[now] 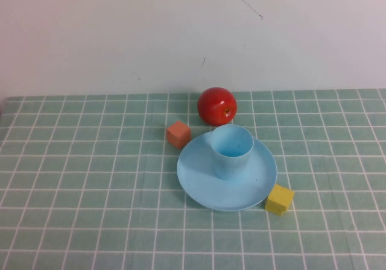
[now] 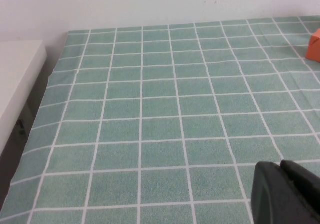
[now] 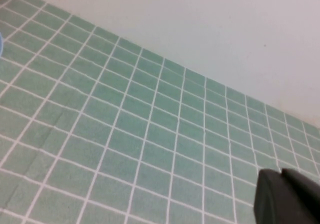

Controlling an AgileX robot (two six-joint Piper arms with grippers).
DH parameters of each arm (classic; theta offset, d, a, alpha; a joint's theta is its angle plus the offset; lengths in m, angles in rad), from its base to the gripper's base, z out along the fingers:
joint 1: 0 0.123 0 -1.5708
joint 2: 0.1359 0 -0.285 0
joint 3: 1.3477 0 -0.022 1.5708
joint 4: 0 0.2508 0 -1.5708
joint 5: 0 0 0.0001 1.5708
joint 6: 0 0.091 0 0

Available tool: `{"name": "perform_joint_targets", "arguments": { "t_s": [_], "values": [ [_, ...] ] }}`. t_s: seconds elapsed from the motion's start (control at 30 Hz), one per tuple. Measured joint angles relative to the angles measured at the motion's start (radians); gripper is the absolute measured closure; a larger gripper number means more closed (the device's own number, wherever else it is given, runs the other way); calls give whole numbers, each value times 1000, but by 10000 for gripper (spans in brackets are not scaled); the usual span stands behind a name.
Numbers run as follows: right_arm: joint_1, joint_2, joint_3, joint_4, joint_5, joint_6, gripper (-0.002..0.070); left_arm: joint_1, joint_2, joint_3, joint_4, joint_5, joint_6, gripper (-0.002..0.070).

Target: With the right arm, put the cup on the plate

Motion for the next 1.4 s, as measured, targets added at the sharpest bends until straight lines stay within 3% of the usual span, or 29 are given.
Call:
{"name": "perform_joint_targets", "arguments": {
  "t_s": [0.43, 0.93, 1.2, 1.4],
  "values": [
    [-52, -230, 314, 49, -26, 31, 679, 0, 0, 0, 0, 0, 0, 678],
    [-52, -233, 324, 59, -75, 44, 679, 0, 0, 0, -2, 0, -2, 678],
    [-52, -233, 324, 53, -75, 241, 679, 0, 0, 0, -2, 0, -2, 678],
    [-52, -233, 324, 51, -75, 284, 679, 0, 0, 0, -2, 0, -2, 678]
  ]
}}
